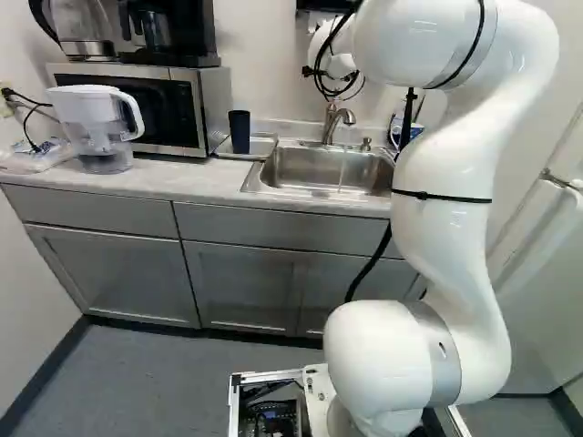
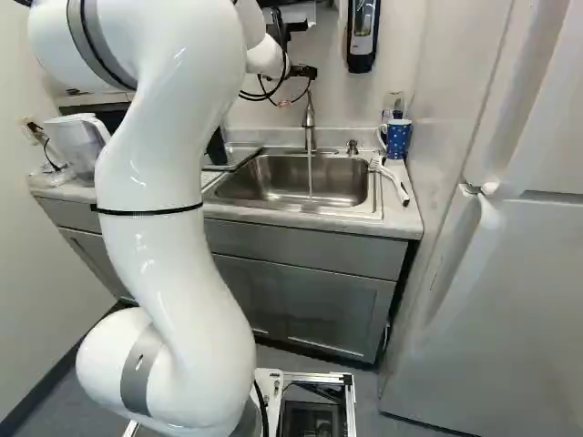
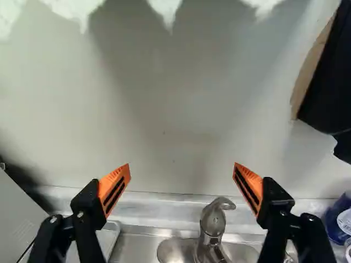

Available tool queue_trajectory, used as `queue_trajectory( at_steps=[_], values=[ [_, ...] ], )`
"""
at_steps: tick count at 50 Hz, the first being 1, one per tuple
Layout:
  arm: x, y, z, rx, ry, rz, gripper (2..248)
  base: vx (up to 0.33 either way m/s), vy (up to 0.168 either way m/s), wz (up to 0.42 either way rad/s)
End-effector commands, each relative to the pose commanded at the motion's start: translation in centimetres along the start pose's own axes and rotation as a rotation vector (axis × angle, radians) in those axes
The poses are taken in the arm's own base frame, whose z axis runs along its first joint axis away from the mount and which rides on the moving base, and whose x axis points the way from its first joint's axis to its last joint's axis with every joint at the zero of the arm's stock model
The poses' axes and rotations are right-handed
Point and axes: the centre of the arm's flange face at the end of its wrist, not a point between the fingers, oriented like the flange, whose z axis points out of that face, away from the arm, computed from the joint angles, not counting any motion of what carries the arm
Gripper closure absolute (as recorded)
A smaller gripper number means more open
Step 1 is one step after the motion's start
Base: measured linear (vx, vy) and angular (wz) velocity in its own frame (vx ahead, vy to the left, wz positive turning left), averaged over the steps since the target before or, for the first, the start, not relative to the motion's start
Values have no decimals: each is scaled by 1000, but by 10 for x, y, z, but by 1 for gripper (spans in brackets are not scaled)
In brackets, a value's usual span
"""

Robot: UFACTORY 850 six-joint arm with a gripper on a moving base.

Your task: Rinse the cup and place it in the tray

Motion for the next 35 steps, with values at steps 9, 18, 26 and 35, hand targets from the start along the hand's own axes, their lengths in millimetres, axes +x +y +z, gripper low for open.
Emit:
queue_trajectory(
  at_steps=[9,18,26,35],
  values=[
    [0,-1,2,2,1,0,3,0,0,0],
    [0,-4,4,5,1,-1,3,0,0,0],
    [0,-6,7,9,-2,-2,3,0,0,0],
    [-1,-9,10,13,-6,-2,3,0,0,0]
  ],
)
